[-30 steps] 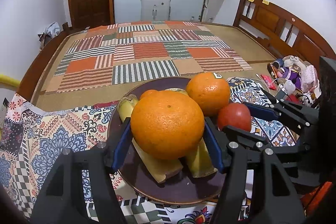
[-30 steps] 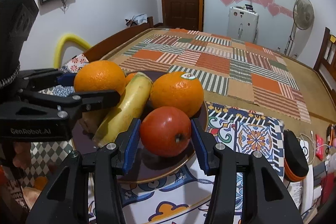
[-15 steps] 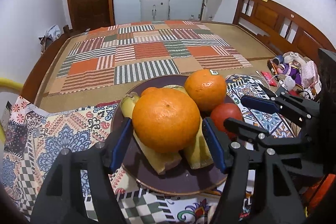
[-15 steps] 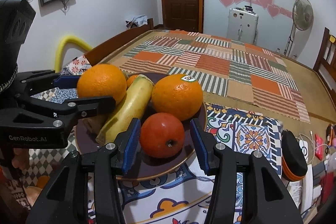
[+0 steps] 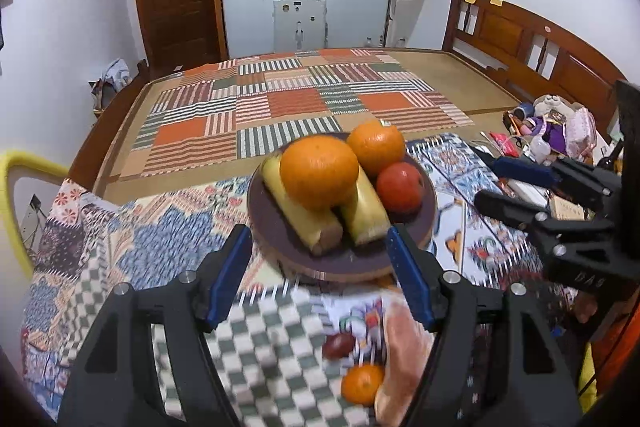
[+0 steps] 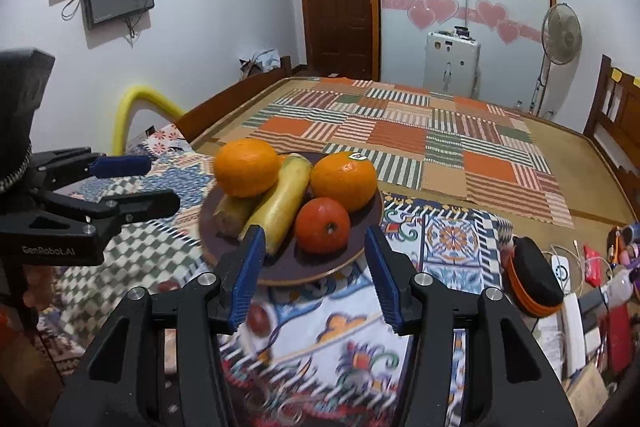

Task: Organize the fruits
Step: 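Move the right tool to the pink pomelo segment and grasp it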

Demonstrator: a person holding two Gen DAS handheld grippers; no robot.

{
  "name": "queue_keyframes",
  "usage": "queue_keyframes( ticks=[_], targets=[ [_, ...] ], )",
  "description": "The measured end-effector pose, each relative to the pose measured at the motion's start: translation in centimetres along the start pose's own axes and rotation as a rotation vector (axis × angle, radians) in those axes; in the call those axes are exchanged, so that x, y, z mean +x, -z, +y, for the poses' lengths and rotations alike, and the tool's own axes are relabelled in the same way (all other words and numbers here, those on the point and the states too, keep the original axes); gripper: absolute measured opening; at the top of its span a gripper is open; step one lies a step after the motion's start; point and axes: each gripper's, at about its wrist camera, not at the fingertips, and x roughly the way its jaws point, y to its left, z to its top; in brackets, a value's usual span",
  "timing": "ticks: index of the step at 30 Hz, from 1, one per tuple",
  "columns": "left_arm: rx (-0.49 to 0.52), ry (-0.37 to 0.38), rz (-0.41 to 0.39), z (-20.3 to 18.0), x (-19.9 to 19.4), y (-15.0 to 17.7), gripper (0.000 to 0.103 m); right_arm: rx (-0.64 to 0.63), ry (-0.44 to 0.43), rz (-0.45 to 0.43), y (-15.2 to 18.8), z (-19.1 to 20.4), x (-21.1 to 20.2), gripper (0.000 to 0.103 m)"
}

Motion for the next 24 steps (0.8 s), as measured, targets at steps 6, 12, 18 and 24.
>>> queue_keyframes(
  ticks=[6,12,18,24],
  targets=[
    [-0.008,-0.014,0.021,0.2,-2.7,3.4,0.070,-0.002,0.037,-0.026,1.5,1.7,-2.4,0.063],
    [-0.037,-0.034,0.025,1.4,-5.7,7.3,0.070,0.003,0.015,-0.013,3.2,3.8,-3.0,0.065],
    [-0.075,-0.061,0.057,2.5,-6.6,10.9,0.070,0.023,-0.049,0.017,5.4,6.4,-2.0,0.071],
    [-0.111,-0.070,0.093,3.7,-6.8,13.6,0.070,0.010,-0.085,0.090,7.1,9.1,1.0,0.071]
  ],
)
